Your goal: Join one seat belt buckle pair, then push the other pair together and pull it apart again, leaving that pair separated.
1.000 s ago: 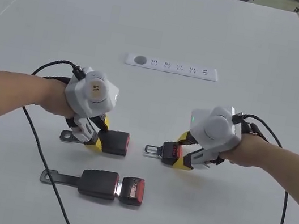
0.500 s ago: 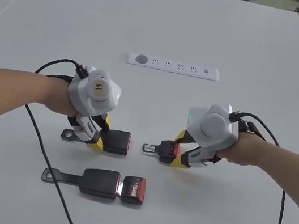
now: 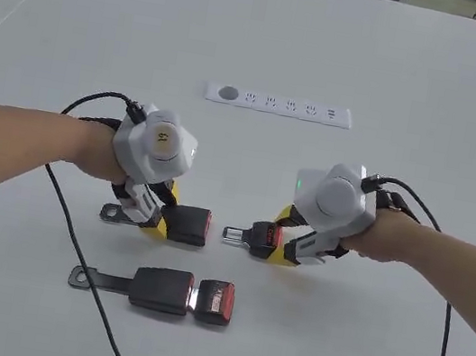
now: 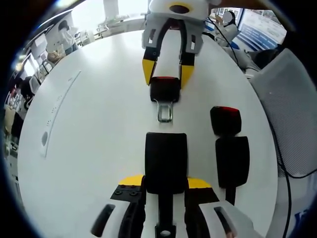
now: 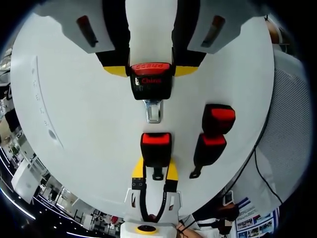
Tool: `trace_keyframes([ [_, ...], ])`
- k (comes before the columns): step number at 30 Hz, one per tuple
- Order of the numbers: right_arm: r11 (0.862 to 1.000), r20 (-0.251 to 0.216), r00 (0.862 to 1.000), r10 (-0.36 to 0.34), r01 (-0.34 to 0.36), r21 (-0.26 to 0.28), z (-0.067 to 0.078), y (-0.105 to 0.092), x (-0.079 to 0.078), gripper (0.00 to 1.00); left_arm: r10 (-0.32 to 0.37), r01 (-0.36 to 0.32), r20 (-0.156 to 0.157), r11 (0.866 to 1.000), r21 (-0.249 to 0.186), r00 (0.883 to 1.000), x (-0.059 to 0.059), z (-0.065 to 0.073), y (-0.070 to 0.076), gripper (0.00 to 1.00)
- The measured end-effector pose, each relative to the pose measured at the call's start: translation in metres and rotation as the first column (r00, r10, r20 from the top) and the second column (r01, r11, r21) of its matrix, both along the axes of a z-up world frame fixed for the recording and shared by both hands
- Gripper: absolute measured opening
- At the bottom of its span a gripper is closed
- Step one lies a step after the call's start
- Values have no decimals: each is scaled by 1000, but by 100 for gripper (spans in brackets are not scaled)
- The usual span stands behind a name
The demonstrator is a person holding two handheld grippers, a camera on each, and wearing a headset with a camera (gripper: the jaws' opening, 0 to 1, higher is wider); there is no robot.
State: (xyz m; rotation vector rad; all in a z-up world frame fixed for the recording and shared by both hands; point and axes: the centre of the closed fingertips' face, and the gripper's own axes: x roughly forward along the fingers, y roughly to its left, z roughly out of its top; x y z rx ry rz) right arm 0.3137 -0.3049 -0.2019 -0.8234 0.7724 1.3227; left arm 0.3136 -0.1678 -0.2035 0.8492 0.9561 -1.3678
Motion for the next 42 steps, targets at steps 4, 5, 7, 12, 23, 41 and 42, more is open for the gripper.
trace_keyframes([
  [4,1000,-3,1000,1,-1,4,1,5,-3,30,-1,1,2,1000,1,1000,-2,2,-1,30],
  [5,1000,-3,1000,0,0,5,1,6,-3,30,0,0,1,1000,1,1000,-4,4,-2,30],
  [7,1000,-3,1000,1,-1,6,1,7,-3,30,1,-1,1,1000,-1,1000,-2,2,-1,30],
  [12,1000,-8,1000,0,0,9,1,11,-2,30,-1,1,0,1000,-1,1000,-4,4,-3,30],
  [23,1000,-14,1000,2,-2,22,1,20,-1,30,-2,2,-2,1000,-5,1000,-2,0,-1,30],
  [41,999,-10,1000,5,-5,39,2,32,-1,30,-7,7,-1,1000,-10,1000,0,-1,0,30],
  [42,999,-9,1000,7,-7,41,2,34,0,30,-8,8,-1,1000,-11,1000,-1,0,0,30],
])
